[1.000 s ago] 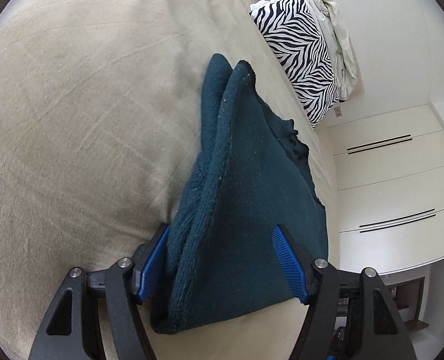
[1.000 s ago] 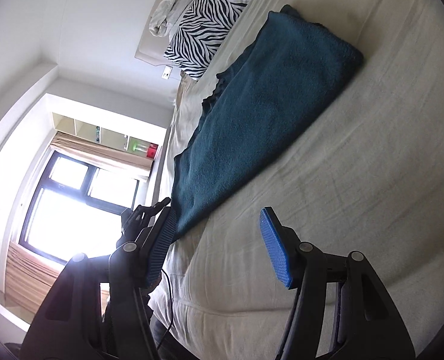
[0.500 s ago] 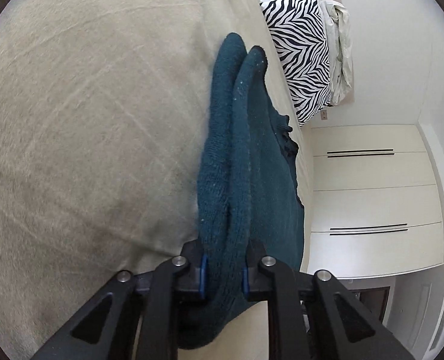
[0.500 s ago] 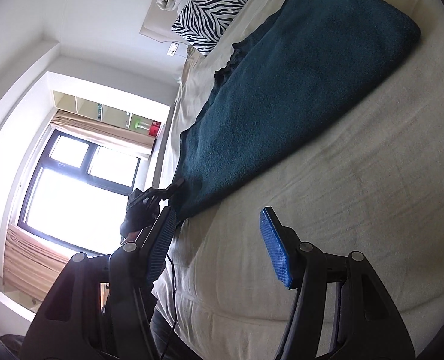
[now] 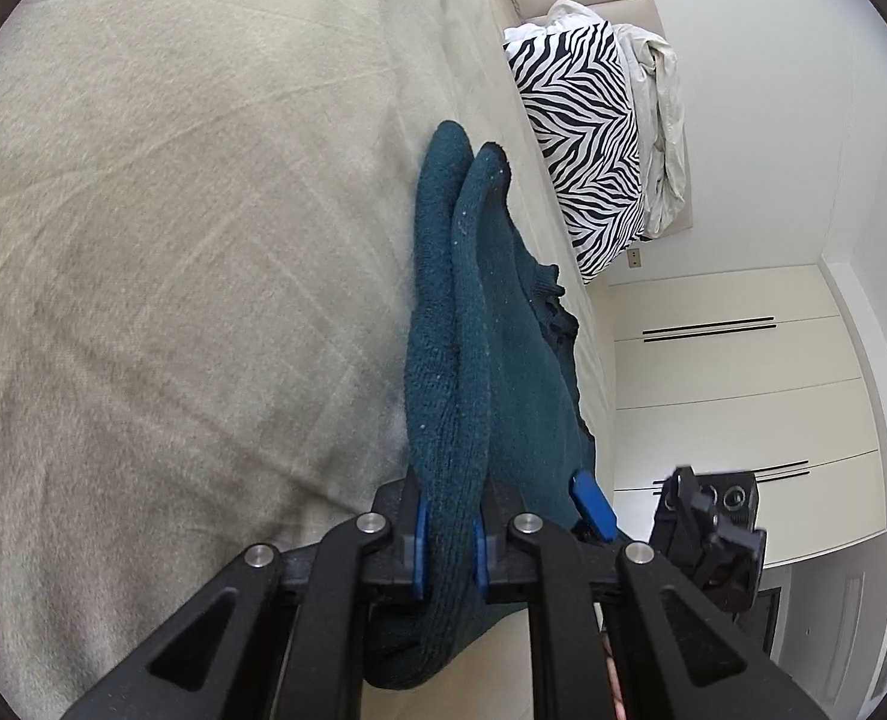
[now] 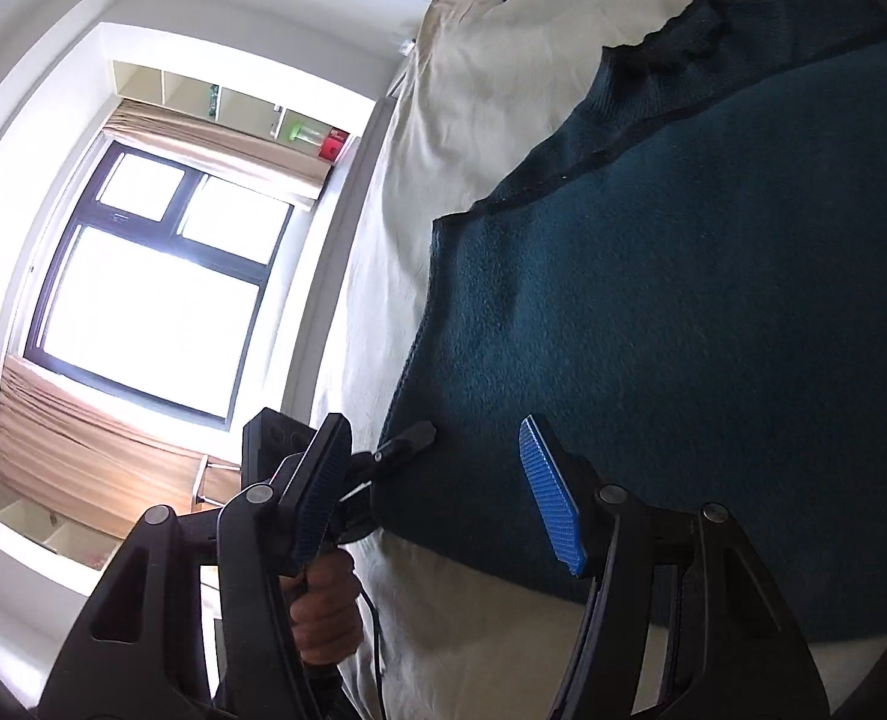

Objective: Fold small clothes

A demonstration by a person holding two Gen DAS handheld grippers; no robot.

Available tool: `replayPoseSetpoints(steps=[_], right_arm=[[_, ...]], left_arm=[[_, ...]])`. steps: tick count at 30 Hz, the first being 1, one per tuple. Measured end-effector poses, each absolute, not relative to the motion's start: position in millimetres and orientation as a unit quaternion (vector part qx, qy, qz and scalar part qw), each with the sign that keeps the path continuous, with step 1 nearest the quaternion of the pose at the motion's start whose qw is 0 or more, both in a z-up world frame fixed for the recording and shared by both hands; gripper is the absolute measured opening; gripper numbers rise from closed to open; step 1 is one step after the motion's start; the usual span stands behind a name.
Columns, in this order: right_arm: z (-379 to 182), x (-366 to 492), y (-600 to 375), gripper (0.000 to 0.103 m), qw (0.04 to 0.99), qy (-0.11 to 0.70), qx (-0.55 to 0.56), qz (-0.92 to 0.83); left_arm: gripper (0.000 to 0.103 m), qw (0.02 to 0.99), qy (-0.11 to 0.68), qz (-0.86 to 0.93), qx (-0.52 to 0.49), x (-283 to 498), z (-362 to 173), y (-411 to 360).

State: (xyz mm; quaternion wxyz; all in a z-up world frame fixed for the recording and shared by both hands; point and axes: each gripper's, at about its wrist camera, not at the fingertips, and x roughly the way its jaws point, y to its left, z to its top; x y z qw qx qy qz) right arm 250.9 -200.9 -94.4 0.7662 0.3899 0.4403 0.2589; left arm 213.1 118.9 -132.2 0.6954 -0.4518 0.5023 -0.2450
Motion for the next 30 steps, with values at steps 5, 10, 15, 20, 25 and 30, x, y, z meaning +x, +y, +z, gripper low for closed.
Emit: replayPoseSetpoints(steps=[5,10,15,20,25,30], right_arm=[[-129,319,-175,0.056,0.737,0.505,0.379,0.239],[-142,333,-177,0.054,0.74,0.502,0.378,0.238],[-135,333,-200,0.056,0.712,0.497,0.426,0.254],[-127,321,-252,0.066,0.699,0.474,0.469,0.257],[-131,317,-312,0.072,0.672,0.452,0.524,0.264],[-137,313,-362,0.075,0.659,0.431,0.559,0.259]], left_arm=[[0.012,0.703,0.503,-0.246,-0.439,215,-130,116],[0.012,0.722,0.497,-0.249,-0.412,216,-115,102],[0.012,0.754,0.484,-0.263,-0.357,214,-76,76],[0.012,0.788,0.472,-0.285,-0.273,210,-38,20],[0.012,0.798,0.479,-0.308,-0.195,200,-32,-58],[0.012,0.791,0.492,-0.327,-0.159,199,-49,-128]])
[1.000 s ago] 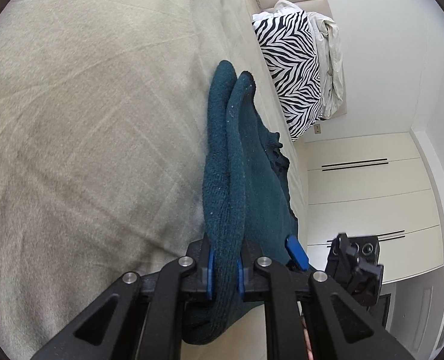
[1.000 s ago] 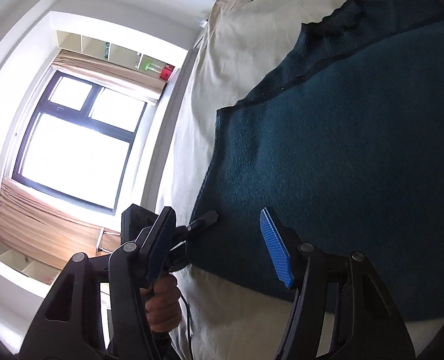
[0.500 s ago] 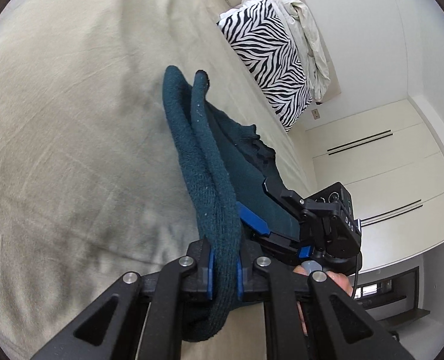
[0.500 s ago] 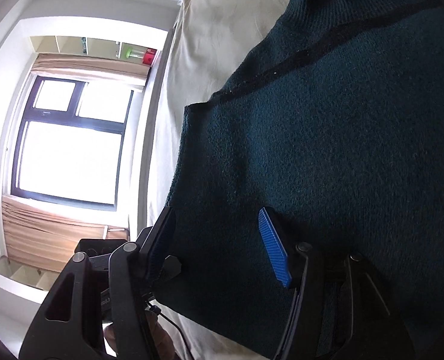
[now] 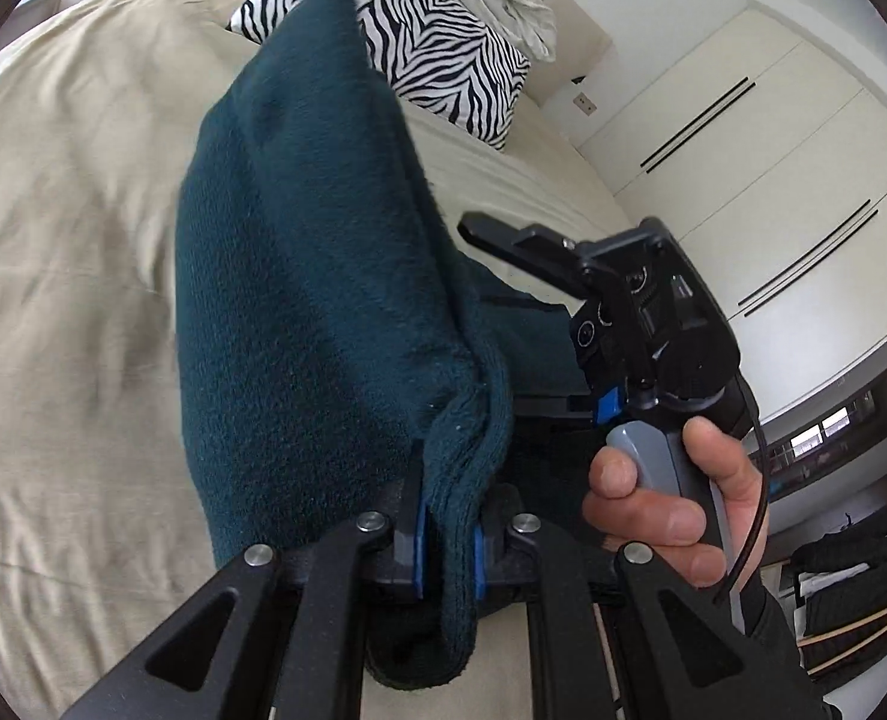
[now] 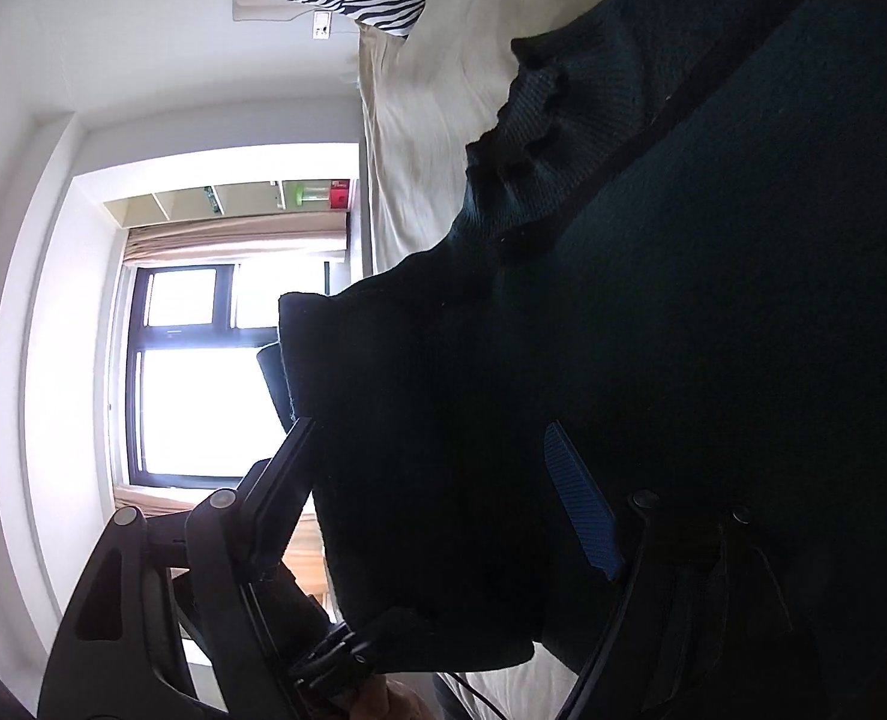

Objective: Fold small clothes

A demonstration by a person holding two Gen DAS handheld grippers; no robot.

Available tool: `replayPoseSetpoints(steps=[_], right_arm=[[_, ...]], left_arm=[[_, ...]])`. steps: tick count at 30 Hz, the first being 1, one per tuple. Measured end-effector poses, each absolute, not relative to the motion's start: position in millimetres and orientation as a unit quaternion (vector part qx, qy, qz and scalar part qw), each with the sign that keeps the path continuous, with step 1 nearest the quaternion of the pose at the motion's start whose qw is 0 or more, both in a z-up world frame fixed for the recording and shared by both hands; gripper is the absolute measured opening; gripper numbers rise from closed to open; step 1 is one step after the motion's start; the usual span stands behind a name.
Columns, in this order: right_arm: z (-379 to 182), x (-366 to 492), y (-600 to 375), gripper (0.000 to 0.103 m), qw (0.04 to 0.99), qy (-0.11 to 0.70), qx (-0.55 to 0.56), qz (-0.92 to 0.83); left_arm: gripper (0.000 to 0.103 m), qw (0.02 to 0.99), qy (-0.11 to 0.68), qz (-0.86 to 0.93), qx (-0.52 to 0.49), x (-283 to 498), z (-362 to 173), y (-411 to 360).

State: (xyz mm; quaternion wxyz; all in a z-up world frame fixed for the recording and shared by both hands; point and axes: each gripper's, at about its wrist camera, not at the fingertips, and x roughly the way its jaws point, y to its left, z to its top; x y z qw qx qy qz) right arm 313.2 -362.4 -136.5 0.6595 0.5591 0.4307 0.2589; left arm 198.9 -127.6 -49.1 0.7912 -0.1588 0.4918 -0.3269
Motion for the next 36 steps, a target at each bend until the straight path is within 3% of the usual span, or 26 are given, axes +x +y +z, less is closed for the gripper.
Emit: replayPoseSetpoints(steps=[7,12,13,17,20,23,36], right_arm=[[-135,291,-427,0.078,0.68,0.405,0.563,0.238],[-132,292,-417,0.077,0.721,0.445,0.487,0.212],[-131,293,-416,0.072,0.726,0.449,0.478,0.208],[-139,304,-409,0.034,0.735,0.457,0.466,0.181],[-145,308,-415,0.02,0.744,0.456,0.463,0.155],[-147,299,-422,0.014,0.754,0.453,0.454,0.145],[-101,277,-485,0.012,0.79,0.465,0.384,0.115]], left_arm=[[0.014,0.78,0.517,-0.331,-0.119,189,-83,-183],[0.015,0.783,0.516,-0.328,-0.118,194,-87,-183],[0.015,0.783,0.516,-0.327,-0.119,194,-86,-183],[0.015,0.787,0.515,-0.322,-0.11,190,-83,-187],[0.015,0.789,0.516,-0.316,-0.104,187,-80,-199],[0.015,0.788,0.52,-0.314,-0.102,184,-80,-204],[0.015,0.781,0.503,-0.361,-0.075,167,-55,-281]])
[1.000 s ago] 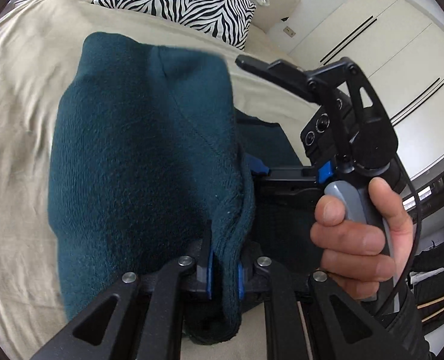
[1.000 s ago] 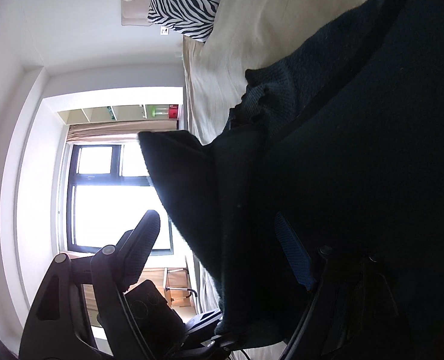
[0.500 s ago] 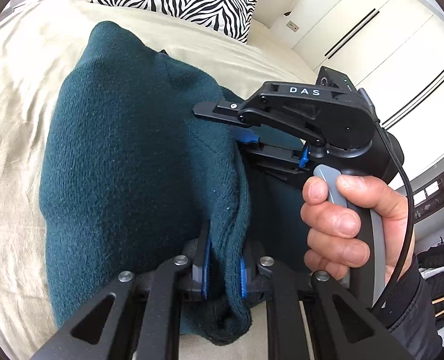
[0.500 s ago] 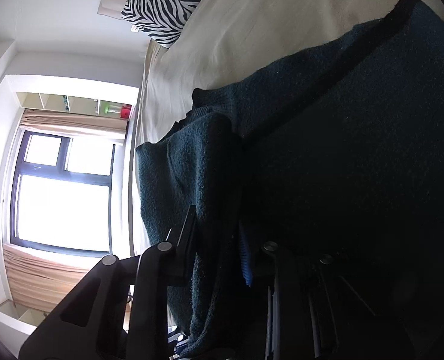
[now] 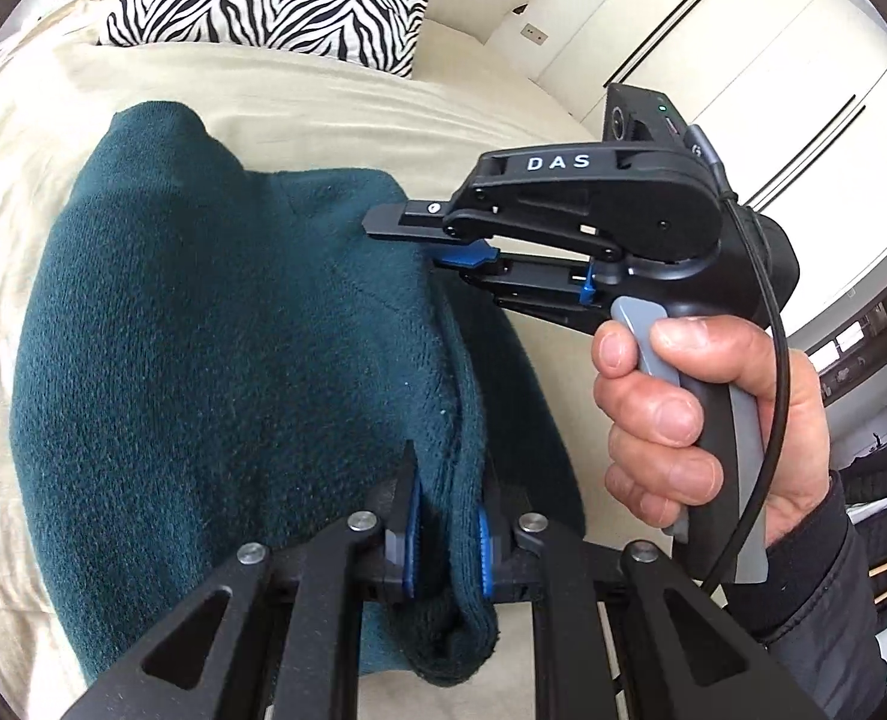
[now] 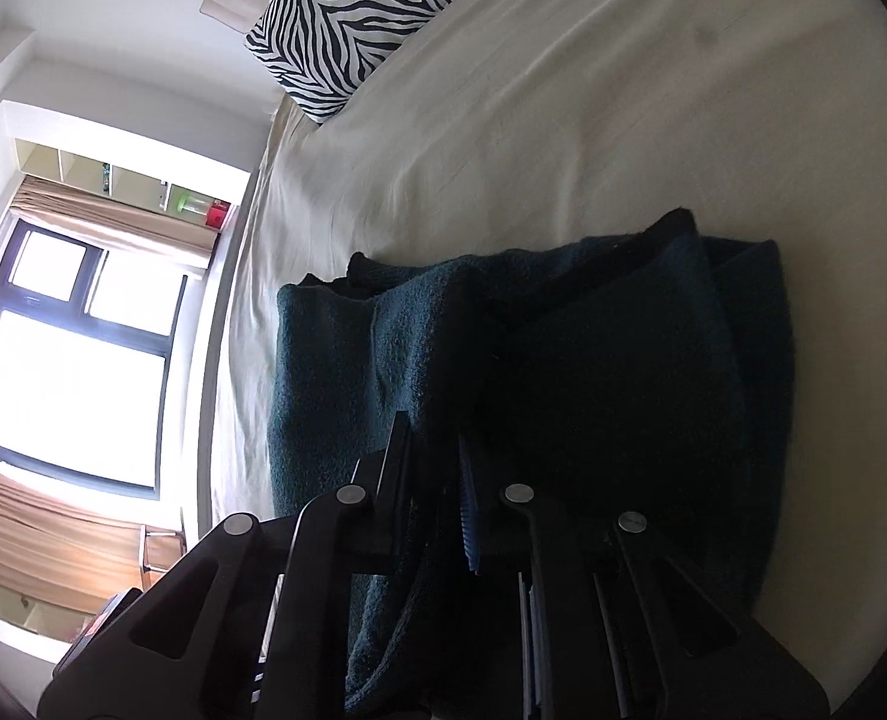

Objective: Fold small clothes

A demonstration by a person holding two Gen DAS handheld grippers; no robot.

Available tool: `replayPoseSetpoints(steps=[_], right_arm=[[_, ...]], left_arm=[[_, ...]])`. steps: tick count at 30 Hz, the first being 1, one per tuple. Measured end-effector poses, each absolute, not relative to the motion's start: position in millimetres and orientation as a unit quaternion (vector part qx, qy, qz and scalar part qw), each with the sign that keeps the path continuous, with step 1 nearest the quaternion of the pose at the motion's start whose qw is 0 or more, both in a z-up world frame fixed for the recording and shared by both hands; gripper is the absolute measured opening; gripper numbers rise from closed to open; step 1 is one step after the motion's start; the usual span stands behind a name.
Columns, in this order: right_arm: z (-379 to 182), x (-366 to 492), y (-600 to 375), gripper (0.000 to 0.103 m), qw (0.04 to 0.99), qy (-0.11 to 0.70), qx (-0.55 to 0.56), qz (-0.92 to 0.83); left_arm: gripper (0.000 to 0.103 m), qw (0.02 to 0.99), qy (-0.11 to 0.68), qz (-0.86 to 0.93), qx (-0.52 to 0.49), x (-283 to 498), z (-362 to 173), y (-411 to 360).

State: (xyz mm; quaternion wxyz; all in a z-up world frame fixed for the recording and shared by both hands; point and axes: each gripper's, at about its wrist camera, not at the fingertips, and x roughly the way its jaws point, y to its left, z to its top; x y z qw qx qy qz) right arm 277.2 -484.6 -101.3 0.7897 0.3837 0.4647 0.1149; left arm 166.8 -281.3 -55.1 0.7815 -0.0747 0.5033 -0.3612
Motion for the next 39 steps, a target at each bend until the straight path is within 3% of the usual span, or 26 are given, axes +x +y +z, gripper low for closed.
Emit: replayPoseSetpoints(steps=[6,8,10,14,16,18,20,23,25,27,28,39], right_arm=[[-95,255,-529,0.012,0.792,0.458,0.393,0.091],[-96,249,-545,0.012,0.791,0.454,0.401,0.083],[-107,247,-557,0.015,0.778,0.462,0.418,0.086],[-128,233,-572,0.017,0.756,0.454,0.463,0.09],[-128,222,-574,0.018,0.755,0.437,0.479,0.097],[-123,211,-569,0.027,0.758,0.428,0.478,0.116],[-121,197,-561,0.051,0.758,0.43,0.473,0.13],[-118,189,-540,0.051,0.764,0.451,0.442,0.129],[-115,184,-530,0.049,0.776,0.454,0.418,0.13],[-115,184,-523,0.032,0.781,0.464,0.4,0.119],[-116,182,-522,0.018,0.782,0.473,0.391,0.109],[-118,171,-550,0.014,0.776,0.46,0.423,0.086]], left_arm=[[0.015,0.769,0.507,-0.381,-0.085,171,-58,-320],[0.028,0.755,0.52,-0.388,-0.095,176,-66,-331],[0.03,0.742,0.529,-0.396,-0.11,176,-72,-329],[0.057,0.743,0.517,-0.407,-0.122,169,-65,-304],[0.058,0.749,0.5,-0.416,-0.128,165,-56,-281],[0.058,0.761,0.487,-0.41,-0.123,170,-49,-261],[0.058,0.776,0.477,-0.397,-0.116,178,-46,-243],[0.058,0.781,0.482,-0.373,-0.134,195,-49,-222],[0.058,0.785,0.484,-0.359,-0.141,209,-52,-210],[0.058,0.793,0.481,-0.348,-0.138,215,-49,-204],[0.058,0.795,0.479,-0.346,-0.136,215,-47,-204],[0.059,0.816,0.463,-0.336,-0.081,231,-56,-220]])
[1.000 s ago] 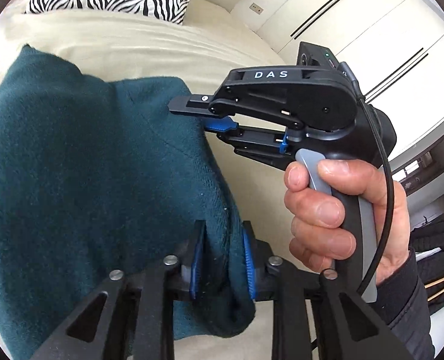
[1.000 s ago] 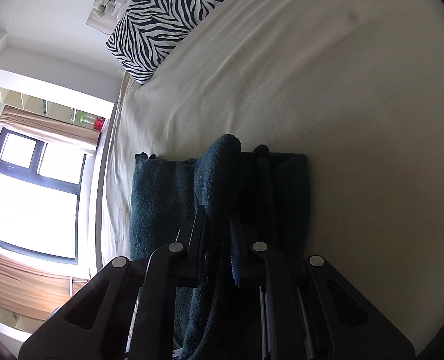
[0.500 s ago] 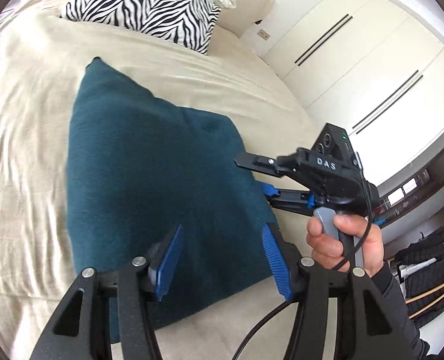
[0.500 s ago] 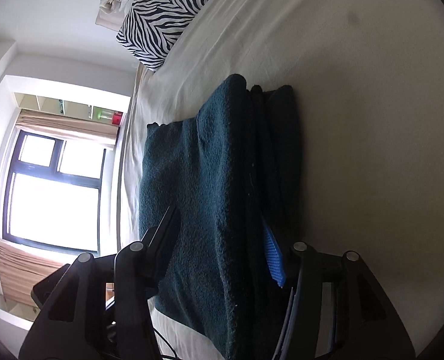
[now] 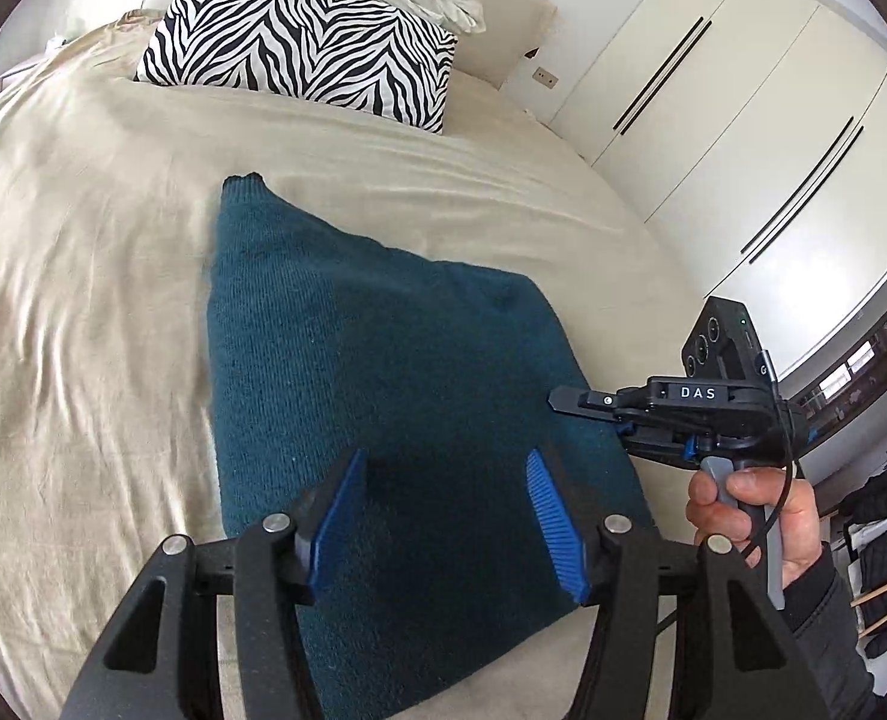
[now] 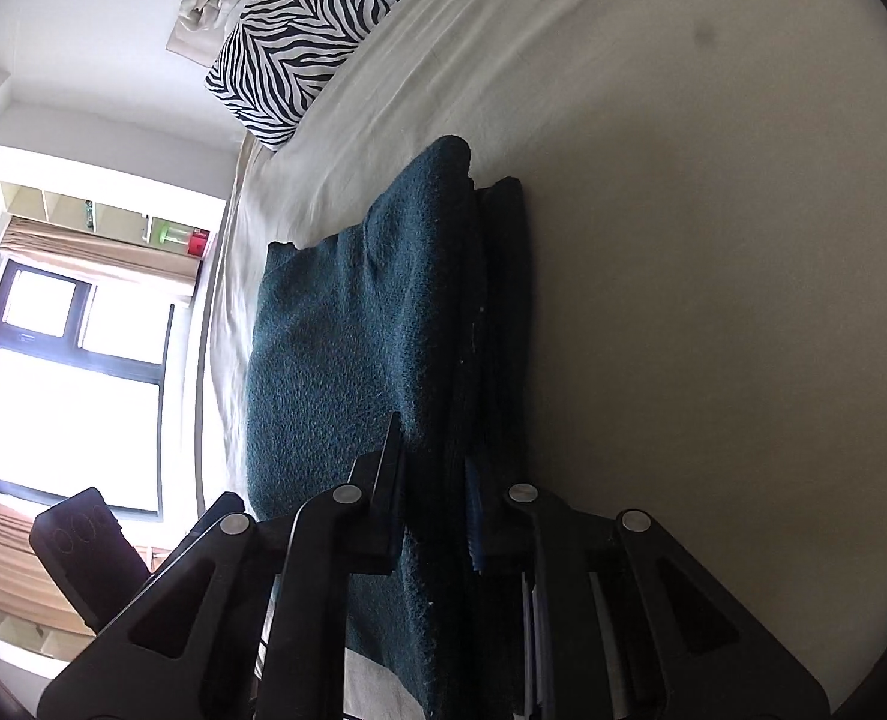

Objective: Fold small clothes

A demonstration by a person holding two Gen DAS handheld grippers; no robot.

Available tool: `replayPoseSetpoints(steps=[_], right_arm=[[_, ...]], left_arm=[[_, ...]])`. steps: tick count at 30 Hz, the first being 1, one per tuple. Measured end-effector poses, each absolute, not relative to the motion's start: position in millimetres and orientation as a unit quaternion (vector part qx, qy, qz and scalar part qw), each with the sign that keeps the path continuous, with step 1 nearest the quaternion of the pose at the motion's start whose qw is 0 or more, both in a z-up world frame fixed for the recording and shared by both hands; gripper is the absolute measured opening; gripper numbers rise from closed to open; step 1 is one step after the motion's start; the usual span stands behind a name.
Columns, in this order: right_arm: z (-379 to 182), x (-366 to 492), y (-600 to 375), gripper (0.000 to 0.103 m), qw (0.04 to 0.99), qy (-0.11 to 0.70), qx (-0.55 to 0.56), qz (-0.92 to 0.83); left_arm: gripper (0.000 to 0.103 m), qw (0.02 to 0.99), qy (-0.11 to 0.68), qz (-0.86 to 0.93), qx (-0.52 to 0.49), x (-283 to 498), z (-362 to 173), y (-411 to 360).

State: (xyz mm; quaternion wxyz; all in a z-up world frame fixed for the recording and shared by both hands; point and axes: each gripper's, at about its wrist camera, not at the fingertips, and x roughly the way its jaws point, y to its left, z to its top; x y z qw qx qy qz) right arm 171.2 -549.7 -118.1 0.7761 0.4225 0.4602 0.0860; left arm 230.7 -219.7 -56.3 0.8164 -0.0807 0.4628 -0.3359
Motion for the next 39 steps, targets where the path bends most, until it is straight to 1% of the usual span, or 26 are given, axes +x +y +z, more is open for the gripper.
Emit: replayPoseSetpoints(steps=[2,4,6,8,9,11,14,16,19,22,24,26,28,30,31,32,34,36,37,38,39], right_arm=[[-137,171,-554,0.013,0.767,0.465,0.434,0.085],[-152,172,-560,0.011,0.753,0.448,0.472,0.1],[-152,170,-561,0.012,0.753,0.438,0.481,0.101],[-141,167,-553,0.014,0.77,0.435,0.457,0.093],[-138,167,-551,0.014,0.775,0.433,0.45,0.093],[-147,166,-552,0.013,0.771,0.439,0.452,0.088],[-158,171,-556,0.013,0.762,0.428,0.475,0.104],[-154,165,-557,0.016,0.763,0.422,0.48,0.097],[-132,148,-553,0.023,0.789,0.419,0.447,0.043],[-107,129,-536,0.023,0.803,0.386,0.446,0.09],[-93,121,-517,0.023,0.808,0.38,0.433,0.12],[-98,119,-499,0.023,0.795,0.387,0.442,0.153],[-119,117,-488,0.023,0.785,0.423,0.429,0.14],[-148,116,-489,0.018,0.775,0.452,0.428,0.112],[-161,110,-498,0.01,0.767,0.435,0.455,0.124],[-170,103,-508,0.0,0.76,0.421,0.48,0.122],[-179,91,-520,0.0,0.752,0.407,0.506,0.111],[-172,84,-518,0.0,0.76,0.412,0.491,0.102],[-165,84,-516,0.001,0.765,0.417,0.48,0.098],[-156,85,-514,0.006,0.769,0.419,0.473,0.096],[-147,87,-514,0.006,0.774,0.417,0.467,0.096]], left_arm=[[0.059,0.814,0.471,-0.333,-0.071,231,-66,-226],[0.059,0.818,0.463,-0.335,-0.065,228,-63,-226],[0.059,0.829,0.444,-0.335,-0.061,224,-52,-224],[0.06,0.841,0.425,-0.331,-0.052,228,-44,-222],[0.06,0.842,0.428,-0.326,-0.048,235,-47,-224],[0.059,0.829,0.461,-0.316,-0.023,250,-65,-233],[0.058,0.835,0.454,-0.311,0.018,249,-81,-243],[0.06,0.838,0.451,-0.306,0.03,246,-82,-246],[0.061,0.836,0.453,-0.309,0.016,246,-84,-243],[0.061,0.836,0.45,-0.314,0.017,245,-85,-241],[0.06,0.836,0.449,-0.314,0.014,244,-85,-240],[0.06,0.837,0.449,-0.313,0.01,243,-84,-239],[0.06,0.836,0.449,-0.314,0.01,242,-84,-239],[0.06,0.835,0.449,-0.318,0.009,240,-84,-238],[0.06,0.835,0.448,-0.32,0.01,239,-84,-237],[0.06,0.835,0.446,-0.323,0.01,239,-84,-236],[0.06,0.835,0.444,-0.326,0.003,237,-82,-232],[0.06,0.835,0.442,-0.328,-0.009,236,-74,-225],[0.06,0.837,0.438,-0.329,-0.014,236,-69,-222],[0.06,0.84,0.434,-0.326,-0.015,237,-64,-219],[0.06,0.845,0.429,-0.321,-0.015,240,-60,-217]])
